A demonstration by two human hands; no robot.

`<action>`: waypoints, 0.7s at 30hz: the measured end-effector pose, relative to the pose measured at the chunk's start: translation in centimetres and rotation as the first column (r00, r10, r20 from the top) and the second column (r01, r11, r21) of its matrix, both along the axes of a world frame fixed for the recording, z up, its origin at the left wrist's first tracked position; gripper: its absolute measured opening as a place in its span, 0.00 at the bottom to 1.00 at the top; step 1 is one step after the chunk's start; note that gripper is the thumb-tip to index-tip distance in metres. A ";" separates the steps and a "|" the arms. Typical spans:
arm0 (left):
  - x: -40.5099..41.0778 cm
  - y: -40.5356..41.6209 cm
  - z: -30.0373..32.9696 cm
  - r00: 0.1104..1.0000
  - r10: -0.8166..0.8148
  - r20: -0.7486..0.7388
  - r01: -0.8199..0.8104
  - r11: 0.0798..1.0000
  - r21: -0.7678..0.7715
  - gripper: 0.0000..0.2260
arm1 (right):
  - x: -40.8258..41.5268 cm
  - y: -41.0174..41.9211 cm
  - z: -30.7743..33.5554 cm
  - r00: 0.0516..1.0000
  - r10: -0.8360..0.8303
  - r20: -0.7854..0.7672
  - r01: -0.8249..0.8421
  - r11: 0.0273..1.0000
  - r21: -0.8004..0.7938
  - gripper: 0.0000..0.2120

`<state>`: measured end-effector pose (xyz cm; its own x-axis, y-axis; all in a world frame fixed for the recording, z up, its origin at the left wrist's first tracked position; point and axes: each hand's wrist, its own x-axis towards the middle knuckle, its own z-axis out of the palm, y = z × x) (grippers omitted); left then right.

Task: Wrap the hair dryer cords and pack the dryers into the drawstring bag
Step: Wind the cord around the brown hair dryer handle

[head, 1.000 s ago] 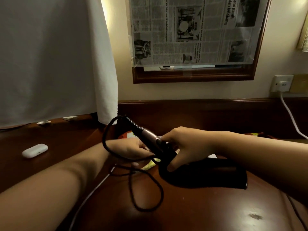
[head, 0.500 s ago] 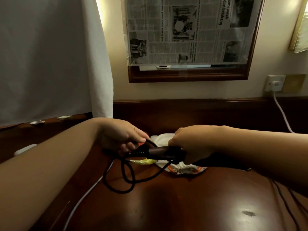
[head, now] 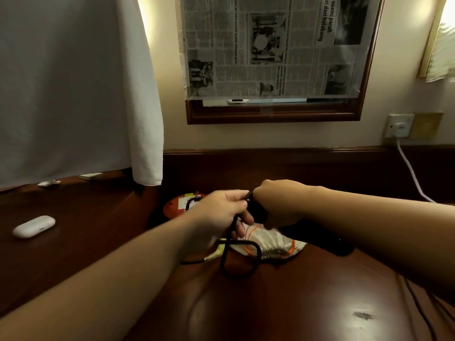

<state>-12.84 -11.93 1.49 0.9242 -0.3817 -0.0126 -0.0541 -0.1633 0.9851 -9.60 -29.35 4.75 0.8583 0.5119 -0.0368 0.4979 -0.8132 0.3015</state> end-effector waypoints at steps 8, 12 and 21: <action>-1.3 1.2 -4.8 0.988 -0.071 0.136 0.117 0.924 -0.365 0.19 | 0.2 -0.9 1.4 0.987 0.071 -0.147 -0.005 0.915 0.403 0.20; -1.4 2.3 -4.8 0.985 -0.045 0.164 0.098 0.938 -0.332 0.14 | -0.9 -1.3 1.4 0.968 0.151 -0.200 -0.024 0.850 0.526 0.38; -0.5 4.9 -6.9 0.961 -0.268 0.070 0.231 0.916 0.327 0.31 | -2.3 -0.8 2.4 0.939 0.283 -0.197 -0.097 0.765 0.636 0.29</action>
<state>-13.31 -7.01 -5.43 0.8018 -0.5933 -0.0714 -0.2395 -0.4285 0.8712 -11.86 -30.11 7.14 0.7435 0.6562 0.1290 0.6463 -0.6555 -0.3906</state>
